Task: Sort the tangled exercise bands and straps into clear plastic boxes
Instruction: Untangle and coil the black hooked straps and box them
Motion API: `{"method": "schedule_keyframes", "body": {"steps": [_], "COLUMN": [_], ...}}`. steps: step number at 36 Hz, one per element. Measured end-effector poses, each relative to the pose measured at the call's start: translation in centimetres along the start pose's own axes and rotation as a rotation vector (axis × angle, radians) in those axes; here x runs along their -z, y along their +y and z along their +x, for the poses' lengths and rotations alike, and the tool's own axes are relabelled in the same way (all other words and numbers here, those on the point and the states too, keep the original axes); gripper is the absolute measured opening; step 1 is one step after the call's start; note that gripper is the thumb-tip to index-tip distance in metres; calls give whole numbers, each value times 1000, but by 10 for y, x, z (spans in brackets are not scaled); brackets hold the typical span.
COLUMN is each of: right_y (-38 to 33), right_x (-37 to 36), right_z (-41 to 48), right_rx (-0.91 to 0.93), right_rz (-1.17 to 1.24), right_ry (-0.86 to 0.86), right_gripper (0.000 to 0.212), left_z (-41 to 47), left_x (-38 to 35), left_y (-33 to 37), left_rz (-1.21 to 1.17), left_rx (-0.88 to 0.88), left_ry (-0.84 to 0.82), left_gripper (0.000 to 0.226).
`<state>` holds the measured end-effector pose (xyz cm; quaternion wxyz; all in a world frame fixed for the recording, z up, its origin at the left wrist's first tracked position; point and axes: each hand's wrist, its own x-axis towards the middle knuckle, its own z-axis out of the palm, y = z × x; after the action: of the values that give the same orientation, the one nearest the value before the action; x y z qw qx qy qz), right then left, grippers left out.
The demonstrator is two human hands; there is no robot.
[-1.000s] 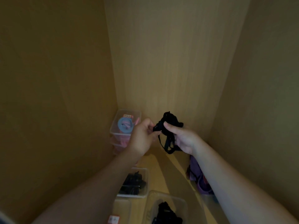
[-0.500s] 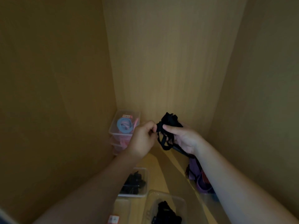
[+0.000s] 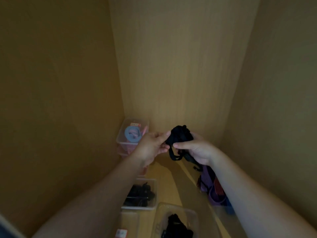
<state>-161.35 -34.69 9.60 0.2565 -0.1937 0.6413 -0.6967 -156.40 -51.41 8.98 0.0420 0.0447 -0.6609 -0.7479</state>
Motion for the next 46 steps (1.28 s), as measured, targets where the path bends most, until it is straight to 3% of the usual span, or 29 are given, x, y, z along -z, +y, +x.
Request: {"method": "schedule_keyframes", "body": {"steps": [5, 11, 15, 19, 21, 24, 30, 37, 43, 46], "right_y": [4, 7, 9, 13, 13, 11, 12, 17, 17, 16], "right_x": [-2, -3, -2, -2, -4, -9, -6, -2, -5, -4], "right_z": [0, 3, 4, 1, -2, -9, -17, -15, -15, -17], "right_rx": [-60, -34, -20, 22, 47, 148, 554, 791, 867, 854], "right_rz": [-244, -254, -427, -605, -743, -928, -1151, -1198, -1226, -1183], "right_ry": [32, 80, 141, 222, 265, 306, 493, 355, 293, 295], "right_gripper": [49, 61, 48, 20, 20, 30, 25, 18, 9, 19], "left_z": [4, 9, 12, 13, 12, 12, 15, 11, 7, 5], "left_x": [1, 1, 4, 4, 3, 2, -1, -3, -8, -8], "left_y": [-2, -9, -11, -9, -7, -6, -2, -2, -5, -5], "left_rz": [32, 14, 32, 59, 107, 137, 160, 308, 492, 531], "left_rx": [-93, -159, -181, -191, -207, -227, -256, -336, -379, -395], "left_ry": [58, 172, 206, 242, 277, 309, 353, 368, 350, 318], "left_gripper": [16, 15, 16, 20, 20, 19, 19, 22, 23, 21]}}
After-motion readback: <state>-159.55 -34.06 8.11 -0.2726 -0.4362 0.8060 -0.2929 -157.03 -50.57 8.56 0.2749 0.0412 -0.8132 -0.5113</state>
